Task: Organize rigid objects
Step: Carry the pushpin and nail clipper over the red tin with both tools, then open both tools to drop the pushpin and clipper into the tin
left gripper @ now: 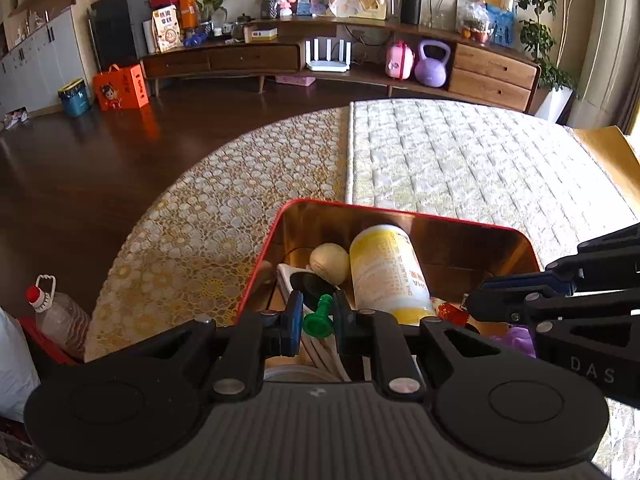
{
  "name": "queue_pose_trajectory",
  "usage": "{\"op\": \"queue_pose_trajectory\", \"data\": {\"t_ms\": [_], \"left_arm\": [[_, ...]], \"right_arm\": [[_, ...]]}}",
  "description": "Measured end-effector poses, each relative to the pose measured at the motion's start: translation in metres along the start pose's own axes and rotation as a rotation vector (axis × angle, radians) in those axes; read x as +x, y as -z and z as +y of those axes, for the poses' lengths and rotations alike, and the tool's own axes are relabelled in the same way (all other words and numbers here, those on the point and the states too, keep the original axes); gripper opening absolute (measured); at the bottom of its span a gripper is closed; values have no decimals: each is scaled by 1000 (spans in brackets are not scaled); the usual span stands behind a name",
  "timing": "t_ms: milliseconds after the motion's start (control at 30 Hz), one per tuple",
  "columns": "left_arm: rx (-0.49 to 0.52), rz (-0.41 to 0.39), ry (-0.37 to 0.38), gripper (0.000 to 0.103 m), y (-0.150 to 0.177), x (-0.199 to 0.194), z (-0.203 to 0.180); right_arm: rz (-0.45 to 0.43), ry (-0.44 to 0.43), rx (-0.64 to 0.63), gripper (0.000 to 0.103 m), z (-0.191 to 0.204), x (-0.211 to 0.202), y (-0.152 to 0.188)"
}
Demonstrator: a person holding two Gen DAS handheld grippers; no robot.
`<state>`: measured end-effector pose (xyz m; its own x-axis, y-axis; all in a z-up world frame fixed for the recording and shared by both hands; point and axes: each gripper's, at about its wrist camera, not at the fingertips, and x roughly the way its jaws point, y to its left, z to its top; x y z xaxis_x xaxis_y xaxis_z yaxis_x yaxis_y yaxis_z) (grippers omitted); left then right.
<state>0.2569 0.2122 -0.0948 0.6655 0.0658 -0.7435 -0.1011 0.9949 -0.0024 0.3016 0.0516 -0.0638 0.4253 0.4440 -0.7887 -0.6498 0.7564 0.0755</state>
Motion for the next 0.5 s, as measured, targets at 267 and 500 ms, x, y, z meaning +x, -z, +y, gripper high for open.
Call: {"op": "queue_pose_trajectory", "data": {"t_ms": [267,500], "left_arm": [[-17,25,5,15,3,7,4],[-17,32,-3,16,6,4,2]], "right_arm": [[-6,-23,24,18,-1,-6,6],[-20,-21,29,28,3,-20,11]]}}
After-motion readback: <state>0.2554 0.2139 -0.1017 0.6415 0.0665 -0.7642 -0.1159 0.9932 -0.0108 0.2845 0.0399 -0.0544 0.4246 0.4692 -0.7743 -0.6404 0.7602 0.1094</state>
